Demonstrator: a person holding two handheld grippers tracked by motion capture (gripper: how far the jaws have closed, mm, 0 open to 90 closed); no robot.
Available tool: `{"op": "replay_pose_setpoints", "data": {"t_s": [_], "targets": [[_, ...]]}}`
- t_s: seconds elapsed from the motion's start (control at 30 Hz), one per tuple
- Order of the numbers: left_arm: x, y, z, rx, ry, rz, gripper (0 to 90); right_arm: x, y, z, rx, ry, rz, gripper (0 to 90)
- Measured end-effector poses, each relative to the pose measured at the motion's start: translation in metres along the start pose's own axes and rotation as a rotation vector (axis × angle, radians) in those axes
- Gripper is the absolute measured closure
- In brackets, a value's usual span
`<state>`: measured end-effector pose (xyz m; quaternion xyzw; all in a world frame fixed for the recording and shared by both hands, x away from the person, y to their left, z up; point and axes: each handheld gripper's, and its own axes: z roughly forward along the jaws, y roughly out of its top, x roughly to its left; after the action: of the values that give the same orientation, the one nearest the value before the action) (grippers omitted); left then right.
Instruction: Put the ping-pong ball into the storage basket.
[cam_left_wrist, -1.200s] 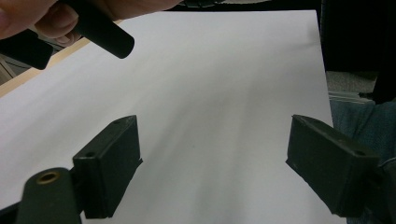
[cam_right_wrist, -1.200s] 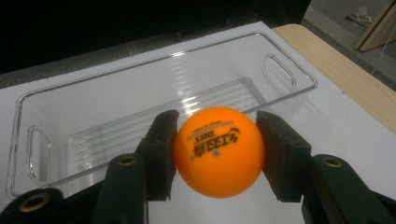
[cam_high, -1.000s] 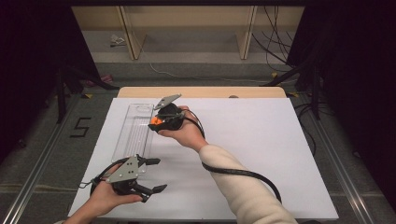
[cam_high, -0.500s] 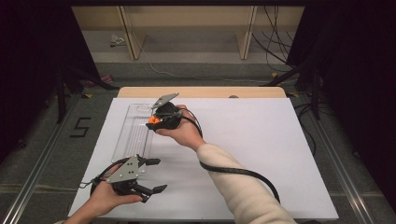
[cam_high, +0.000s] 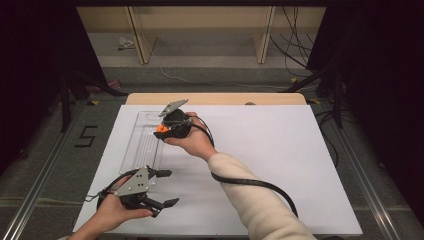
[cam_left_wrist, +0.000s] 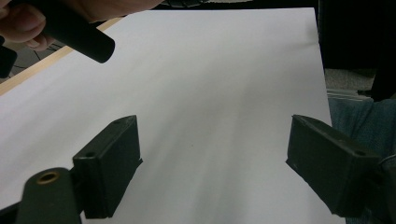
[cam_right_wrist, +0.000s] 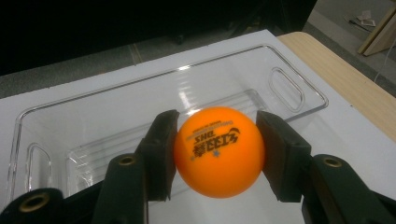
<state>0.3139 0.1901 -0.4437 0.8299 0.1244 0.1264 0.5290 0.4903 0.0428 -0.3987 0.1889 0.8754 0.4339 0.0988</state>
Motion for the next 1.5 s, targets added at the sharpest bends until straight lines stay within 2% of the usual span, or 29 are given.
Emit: {"op": "replay_pose_setpoints", "data": {"t_s": [0.93, 1.5], "targets": [[-0.001, 0.000, 0.001, 0.001, -0.003, 0.001, 16.7, 0.001, 0.004, 0.009, 0.004, 0.008, 0.009, 51.2], [-0.001, 0.000, 0.001, 0.003, -0.011, 0.003, 16.7, 0.006, 0.010, 0.020, 0.011, 0.026, -0.009, 51.2]]}}
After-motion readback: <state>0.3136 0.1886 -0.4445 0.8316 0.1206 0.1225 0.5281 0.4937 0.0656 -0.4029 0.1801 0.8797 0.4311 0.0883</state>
